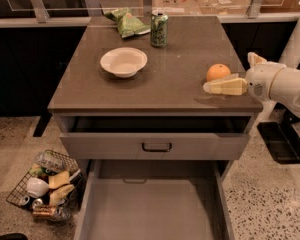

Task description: Place orange into middle drawer

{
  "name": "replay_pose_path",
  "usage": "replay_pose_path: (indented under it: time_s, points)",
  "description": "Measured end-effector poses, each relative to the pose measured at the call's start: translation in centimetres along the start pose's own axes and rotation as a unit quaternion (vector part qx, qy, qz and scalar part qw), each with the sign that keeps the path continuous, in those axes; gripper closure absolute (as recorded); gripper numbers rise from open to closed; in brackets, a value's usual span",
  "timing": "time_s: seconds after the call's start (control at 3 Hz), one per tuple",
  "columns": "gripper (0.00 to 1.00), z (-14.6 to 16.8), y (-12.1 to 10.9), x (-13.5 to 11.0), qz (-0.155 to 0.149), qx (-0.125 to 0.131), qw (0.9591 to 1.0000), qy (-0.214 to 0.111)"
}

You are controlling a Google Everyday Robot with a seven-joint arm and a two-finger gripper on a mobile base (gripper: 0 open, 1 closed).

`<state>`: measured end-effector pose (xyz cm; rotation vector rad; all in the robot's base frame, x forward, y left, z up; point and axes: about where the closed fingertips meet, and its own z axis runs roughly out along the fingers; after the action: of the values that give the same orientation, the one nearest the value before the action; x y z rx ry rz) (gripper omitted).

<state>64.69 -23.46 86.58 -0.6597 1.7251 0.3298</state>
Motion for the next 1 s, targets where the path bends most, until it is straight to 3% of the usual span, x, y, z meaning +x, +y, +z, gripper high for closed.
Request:
replay_pose_path:
  time_s: [0.33,1.0]
  points:
    - [0.15,0.39,-0.05,1.70,0.021,-0.004,0.9998,-0.005]
    - [0.62,0.80,0.30,1.74,0.023,-0.009,0.9997,-0.006]
